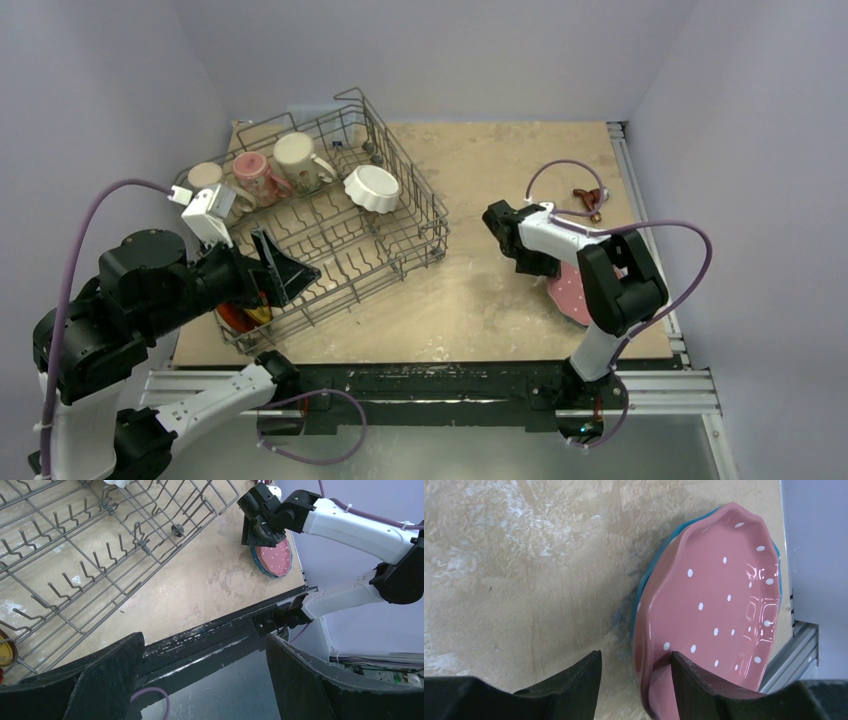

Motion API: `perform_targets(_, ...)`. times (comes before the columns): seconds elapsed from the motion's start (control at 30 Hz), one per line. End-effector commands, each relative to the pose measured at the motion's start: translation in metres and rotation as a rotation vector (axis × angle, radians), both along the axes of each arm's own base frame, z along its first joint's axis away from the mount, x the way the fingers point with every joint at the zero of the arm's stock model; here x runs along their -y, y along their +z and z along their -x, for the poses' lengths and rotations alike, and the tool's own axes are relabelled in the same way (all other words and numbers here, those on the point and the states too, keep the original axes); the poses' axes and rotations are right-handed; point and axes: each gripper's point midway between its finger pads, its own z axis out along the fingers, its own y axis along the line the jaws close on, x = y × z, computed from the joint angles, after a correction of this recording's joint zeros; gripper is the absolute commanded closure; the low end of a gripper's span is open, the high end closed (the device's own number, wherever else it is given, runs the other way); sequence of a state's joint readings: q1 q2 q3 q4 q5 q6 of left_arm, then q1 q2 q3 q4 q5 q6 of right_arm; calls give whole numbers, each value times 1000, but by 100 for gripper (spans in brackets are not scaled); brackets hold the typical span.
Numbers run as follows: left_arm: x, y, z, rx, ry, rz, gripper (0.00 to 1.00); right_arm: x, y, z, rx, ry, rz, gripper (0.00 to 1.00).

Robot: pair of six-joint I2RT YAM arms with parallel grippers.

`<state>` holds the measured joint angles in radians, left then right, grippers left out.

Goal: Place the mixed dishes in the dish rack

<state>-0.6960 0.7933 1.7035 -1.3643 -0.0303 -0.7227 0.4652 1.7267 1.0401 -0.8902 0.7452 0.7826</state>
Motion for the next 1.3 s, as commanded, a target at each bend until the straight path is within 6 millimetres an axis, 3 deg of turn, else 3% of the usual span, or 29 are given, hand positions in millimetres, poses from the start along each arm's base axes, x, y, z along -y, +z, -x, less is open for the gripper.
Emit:
perform_targets(0.0, -5, 3, 1, 15, 17, 1, 9, 7, 13, -9, 62, -35, 63, 51)
perform_targets(0.13, -6, 4, 1, 18, 16, -2, 9, 7, 11, -10, 56, -36, 85, 55)
perform_targets(0.27, -6, 4, 2, 18, 15, -4, 9, 4, 19, -13, 74, -21, 101, 67)
perform_targets(0.5, -4, 3, -1, 9, 17, 0, 9, -3, 55, -22, 139, -4, 61, 96)
perform_targets(0.57, -2, 3, -2, 5, 14, 1, 9, -4, 69, -22, 155, -1, 46, 100)
perform_targets(0.8, 6, 1, -6, -10, 6, 10, 9, -2, 110, -18, 227, 21, 0, 100)
perform_targets(1.03, 15, 1, -14, -22, 0, 17, 10, -29, 152, -32, 396, 150, -243, 100)
perform_targets(1.27, 24, 4, -25, -18, 7, 19, 10, -52, 226, -58, 670, 296, -542, 100)
